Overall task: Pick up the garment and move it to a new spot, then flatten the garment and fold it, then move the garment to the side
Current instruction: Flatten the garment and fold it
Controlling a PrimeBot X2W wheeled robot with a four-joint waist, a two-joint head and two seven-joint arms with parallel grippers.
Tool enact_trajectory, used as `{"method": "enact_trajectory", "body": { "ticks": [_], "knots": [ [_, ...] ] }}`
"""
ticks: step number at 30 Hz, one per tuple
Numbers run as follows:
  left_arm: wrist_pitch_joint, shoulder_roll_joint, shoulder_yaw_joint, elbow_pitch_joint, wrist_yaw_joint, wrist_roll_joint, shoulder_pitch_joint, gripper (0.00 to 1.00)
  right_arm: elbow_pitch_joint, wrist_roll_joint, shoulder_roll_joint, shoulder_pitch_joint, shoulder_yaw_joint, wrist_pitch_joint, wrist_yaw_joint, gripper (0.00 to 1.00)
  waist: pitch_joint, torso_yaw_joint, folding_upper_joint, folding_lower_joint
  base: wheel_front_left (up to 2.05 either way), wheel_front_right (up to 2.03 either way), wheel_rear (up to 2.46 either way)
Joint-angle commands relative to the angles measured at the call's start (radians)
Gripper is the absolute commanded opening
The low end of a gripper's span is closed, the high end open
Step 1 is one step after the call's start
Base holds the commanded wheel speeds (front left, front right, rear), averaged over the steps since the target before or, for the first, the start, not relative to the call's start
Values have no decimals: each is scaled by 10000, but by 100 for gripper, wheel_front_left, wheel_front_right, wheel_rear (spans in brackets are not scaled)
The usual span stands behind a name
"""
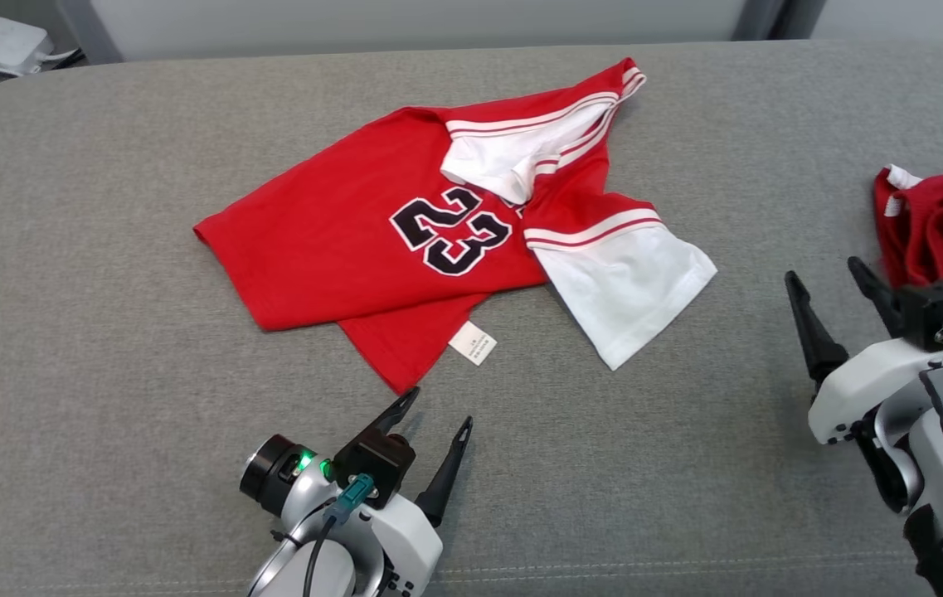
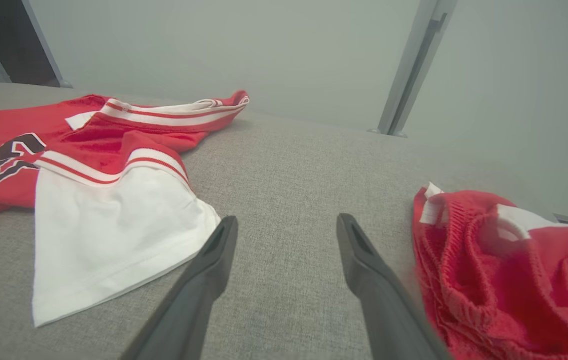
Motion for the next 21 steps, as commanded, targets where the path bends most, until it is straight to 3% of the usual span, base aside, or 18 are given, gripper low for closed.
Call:
{"method": "enact_trajectory", "body": {
  "ticks": [1,7,21],
  "knots": [
    [-101,140,429,-14,139,145,-435,100,-501,215,15,330,188,-21,-2,100,40,-314,-1,0,0,0,0],
    [-101,303,856,503,520,363,-646,100,-1658,408,49,1084,291,265,-2,100,172,-668,-1,0,0,0,0],
    [-101,394,1209,1371,514,558,-1075,100,-3039,-7,277,1682,-89,808,-2,100,454,-858,-1,0,0,0,0]
  ]
}}
